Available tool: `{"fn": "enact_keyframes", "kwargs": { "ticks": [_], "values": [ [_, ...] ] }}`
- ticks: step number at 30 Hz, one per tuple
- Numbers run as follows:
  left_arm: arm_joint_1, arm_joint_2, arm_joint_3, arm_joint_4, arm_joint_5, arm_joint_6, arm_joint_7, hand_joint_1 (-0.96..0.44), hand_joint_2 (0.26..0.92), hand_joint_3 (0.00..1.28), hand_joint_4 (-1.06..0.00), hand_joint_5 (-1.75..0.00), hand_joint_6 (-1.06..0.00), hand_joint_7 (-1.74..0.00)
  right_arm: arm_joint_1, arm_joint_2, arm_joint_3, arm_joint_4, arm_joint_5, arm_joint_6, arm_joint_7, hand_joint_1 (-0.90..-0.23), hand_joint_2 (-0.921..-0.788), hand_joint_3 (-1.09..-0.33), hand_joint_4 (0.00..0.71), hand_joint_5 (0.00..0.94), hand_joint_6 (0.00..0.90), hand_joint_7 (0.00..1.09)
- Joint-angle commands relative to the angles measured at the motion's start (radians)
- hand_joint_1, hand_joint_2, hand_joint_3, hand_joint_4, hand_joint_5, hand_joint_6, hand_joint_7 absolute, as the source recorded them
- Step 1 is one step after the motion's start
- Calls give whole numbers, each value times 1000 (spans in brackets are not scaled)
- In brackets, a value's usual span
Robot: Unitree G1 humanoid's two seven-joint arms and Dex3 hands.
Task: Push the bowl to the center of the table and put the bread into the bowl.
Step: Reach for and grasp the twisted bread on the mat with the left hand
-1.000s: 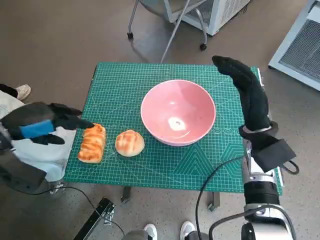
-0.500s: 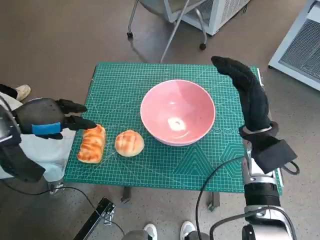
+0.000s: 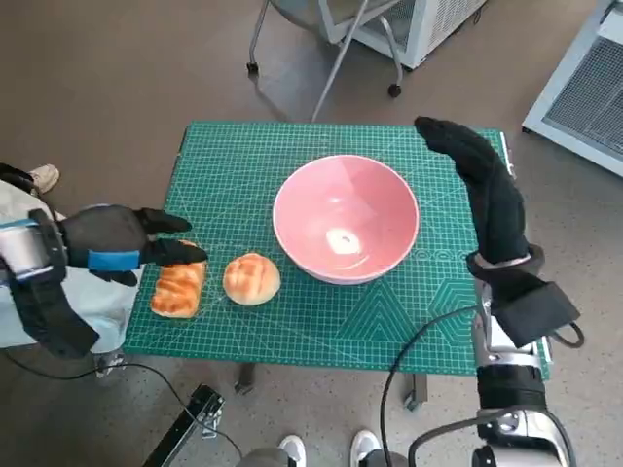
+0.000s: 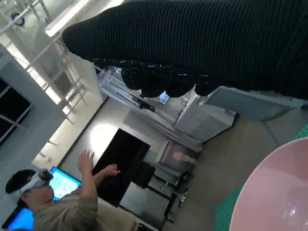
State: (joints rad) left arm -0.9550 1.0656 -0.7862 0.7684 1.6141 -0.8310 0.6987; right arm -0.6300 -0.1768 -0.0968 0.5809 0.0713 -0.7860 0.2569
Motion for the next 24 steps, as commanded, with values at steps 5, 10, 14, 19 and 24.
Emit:
{"fn": "enact_keyframes", "kwargs": {
  "ticks": [5,10,14,19,24],
  "values": [
    [-38,-75,-122,89,43,18,99,-228,859,4,-193,-6,-249,-3,46,-2,8,-24,-20,32,-27,-601,-921,-865,330,47,-1,815],
    [-49,-117,-167,152,28,5,104,-239,863,4,-206,-11,-253,-6,53,-7,9,-34,-28,37,-38,-600,-921,-865,330,48,-1,815],
    [-48,-148,-183,202,-10,-29,99,-223,865,4,-237,-26,-290,-27,60,-7,9,-44,-30,40,-43,-600,-921,-864,330,49,-1,815],
    [-43,-186,-198,263,-57,-66,80,-204,869,4,-285,-44,-356,-64,69,-5,9,-54,-32,41,-50,-600,-921,-863,329,50,-1,816],
    [-39,-226,-207,332,-107,-85,27,-131,899,14,-385,-81,-489,-128,76,-1,8,-57,-32,37,-57,-603,-921,-863,330,51,-1,818]
  ]
}}
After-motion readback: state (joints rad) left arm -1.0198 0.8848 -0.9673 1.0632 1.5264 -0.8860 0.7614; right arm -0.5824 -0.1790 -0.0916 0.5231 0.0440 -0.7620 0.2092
